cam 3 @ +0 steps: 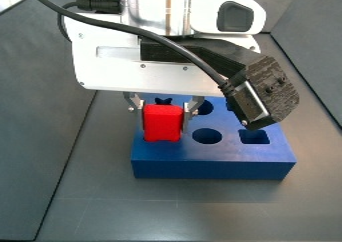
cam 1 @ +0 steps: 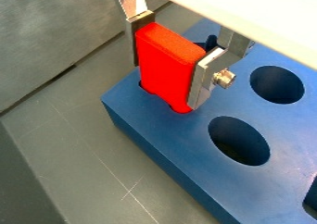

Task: Pick up the square-circle object. Move up. Move to above the board. Insert the square-circle object.
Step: Insert the square-circle object.

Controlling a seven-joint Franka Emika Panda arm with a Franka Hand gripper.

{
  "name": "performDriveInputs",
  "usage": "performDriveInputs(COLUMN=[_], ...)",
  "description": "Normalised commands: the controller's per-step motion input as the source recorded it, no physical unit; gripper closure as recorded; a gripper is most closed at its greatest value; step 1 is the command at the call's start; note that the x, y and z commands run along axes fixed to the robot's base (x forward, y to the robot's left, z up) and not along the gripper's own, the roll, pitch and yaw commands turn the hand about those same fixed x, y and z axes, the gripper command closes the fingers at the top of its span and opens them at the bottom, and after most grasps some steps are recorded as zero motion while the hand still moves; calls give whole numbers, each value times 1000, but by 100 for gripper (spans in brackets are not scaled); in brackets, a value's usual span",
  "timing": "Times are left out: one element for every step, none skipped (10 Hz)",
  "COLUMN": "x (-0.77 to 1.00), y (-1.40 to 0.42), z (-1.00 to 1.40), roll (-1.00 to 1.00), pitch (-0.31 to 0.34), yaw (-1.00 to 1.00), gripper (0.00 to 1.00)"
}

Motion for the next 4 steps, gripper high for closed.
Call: performDriveInputs(x=[0, 0, 0, 9], y=[0, 0, 0, 0], z=[-40, -57, -69, -11], roll=[-10, 0, 0, 0], pitch=[0, -13, -26, 0], yaw=[0, 0, 0, 0], gripper=[100, 100, 100, 100])
